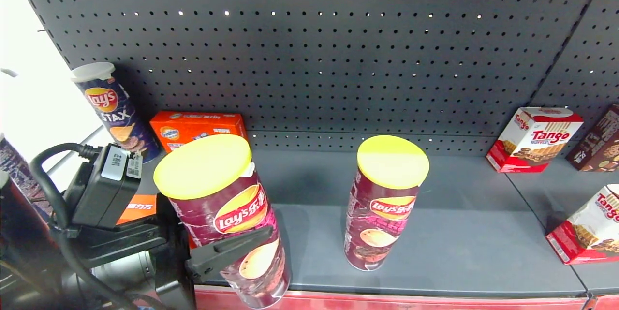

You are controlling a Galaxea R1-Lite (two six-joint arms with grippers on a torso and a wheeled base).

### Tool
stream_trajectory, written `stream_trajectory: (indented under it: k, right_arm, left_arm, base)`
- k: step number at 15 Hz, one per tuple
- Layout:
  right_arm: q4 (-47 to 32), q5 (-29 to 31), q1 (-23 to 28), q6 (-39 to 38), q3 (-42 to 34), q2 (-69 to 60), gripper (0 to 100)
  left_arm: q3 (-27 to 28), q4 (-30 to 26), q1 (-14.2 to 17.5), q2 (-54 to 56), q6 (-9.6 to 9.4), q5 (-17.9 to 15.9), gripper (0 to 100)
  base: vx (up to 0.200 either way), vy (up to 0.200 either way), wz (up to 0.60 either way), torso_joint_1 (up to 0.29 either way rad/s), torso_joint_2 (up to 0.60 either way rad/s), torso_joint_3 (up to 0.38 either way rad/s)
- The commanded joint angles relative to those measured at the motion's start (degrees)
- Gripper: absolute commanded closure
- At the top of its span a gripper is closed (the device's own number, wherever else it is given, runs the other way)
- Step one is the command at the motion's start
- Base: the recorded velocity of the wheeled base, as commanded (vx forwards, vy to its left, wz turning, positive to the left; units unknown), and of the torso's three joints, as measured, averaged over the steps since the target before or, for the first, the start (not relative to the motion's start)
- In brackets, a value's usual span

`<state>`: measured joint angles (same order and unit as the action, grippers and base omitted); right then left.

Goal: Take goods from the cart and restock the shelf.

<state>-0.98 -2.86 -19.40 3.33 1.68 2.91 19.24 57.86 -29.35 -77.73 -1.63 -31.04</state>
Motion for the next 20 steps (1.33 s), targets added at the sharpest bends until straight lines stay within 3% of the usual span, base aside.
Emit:
stream_trajectory:
  k: [1,3,8,11,14,17,20]
  right_arm:
    - [-0.3,3.4,2.0,0.1,0.3,-2.9,0]
    - [-0.3,6.6,2.2,-2.3,0.2,-2.8,0]
    - [-0.3,7.4,3.7,-2.4,0.2,1.6,0]
    - [0.3,7.4,13.8,-3.6,-0.2,2.5,0]
    - [1.3,9.1,13.8,-4.9,-0.9,2.5,0]
    - [0.9,6.9,21.9,-3.8,-1.5,1.8,0]
    - [1.0,6.6,20.8,-3.6,-1.5,1.0,0]
  left_arm:
    - [0.5,0.1,0.1,-0.1,-0.04,0.0,100]
    - [0.4,0.1,0.1,-0.1,-0.04,0.0,100]
    - [0.5,0.0,0.4,-0.1,-0.04,-1.1,100]
    - [1.4,-0.5,0.6,-0.2,0.14,-2.6,100]
    - [2.4,-0.6,0.7,-0.8,0.23,-2.7,100]
    - [3.4,-0.5,2.1,-2.6,0.23,-4.5,100]
    - [4.3,-0.5,2.5,-3.7,0.23,-5.7,100]
  base:
    - [0.000,0.000,0.00,0.000,0.00,0.000]
    - [0.000,0.000,0.00,0.000,0.00,0.000]
    - [0.000,0.000,0.00,0.000,0.00,0.000]
    - [0.000,0.000,0.00,0.000,0.00,0.000]
    - [0.000,0.000,0.00,0.000,0.00,0.000]
    - [0.000,0.000,0.00,0.000,0.00,0.000]
    - [0.000,0.000,0.00,0.000,0.00,0.000]
